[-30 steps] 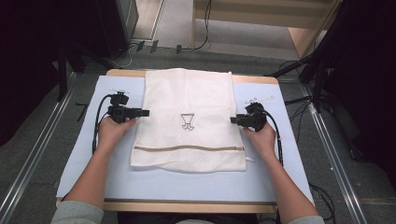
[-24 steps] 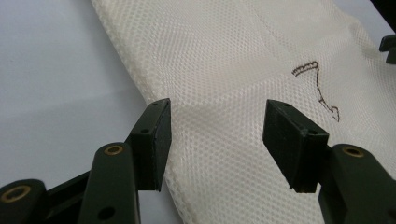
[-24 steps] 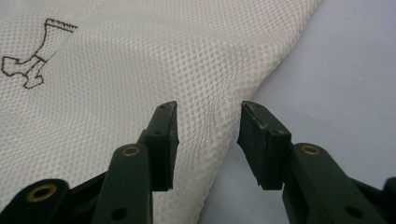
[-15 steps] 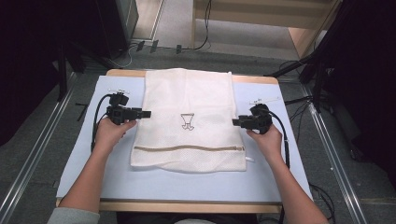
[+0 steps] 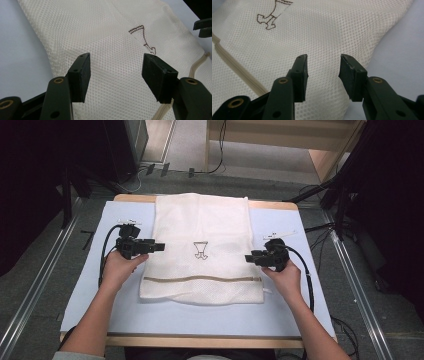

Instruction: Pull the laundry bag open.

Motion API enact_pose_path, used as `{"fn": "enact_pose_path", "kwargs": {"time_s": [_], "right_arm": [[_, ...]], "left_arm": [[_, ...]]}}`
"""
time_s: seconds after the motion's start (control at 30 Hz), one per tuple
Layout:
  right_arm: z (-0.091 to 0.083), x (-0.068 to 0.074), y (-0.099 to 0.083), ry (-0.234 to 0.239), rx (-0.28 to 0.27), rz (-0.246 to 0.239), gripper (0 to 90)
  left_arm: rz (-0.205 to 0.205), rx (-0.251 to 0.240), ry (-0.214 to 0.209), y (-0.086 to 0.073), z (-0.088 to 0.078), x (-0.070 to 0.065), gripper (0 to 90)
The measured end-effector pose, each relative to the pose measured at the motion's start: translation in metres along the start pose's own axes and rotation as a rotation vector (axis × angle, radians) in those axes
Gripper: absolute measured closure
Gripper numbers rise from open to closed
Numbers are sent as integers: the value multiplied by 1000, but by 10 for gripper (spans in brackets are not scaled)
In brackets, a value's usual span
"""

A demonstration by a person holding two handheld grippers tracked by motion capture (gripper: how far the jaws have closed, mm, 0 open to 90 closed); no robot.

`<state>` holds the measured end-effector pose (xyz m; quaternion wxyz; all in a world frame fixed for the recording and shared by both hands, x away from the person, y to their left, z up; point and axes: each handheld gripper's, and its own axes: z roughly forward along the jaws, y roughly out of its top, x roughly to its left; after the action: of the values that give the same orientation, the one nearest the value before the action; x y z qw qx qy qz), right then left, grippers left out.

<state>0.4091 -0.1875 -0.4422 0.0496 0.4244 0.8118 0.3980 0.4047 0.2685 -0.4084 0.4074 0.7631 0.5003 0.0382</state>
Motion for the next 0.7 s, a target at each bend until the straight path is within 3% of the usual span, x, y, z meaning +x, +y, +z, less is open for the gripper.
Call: {"fn": "enact_pose_path", "kwargs": {"time_s": [0.43,0.53,0.7], "right_arm": [[-14,14,-20,21,9,-15,622],[-17,15,-24,20,16,-11,673],[-22,12,-31,21,27,-2,841]], "left_arm": [[54,8,-44,-6,2,-30,398],[71,13,-55,-7,5,-36,398],[91,21,-66,-5,11,-43,398]]}}
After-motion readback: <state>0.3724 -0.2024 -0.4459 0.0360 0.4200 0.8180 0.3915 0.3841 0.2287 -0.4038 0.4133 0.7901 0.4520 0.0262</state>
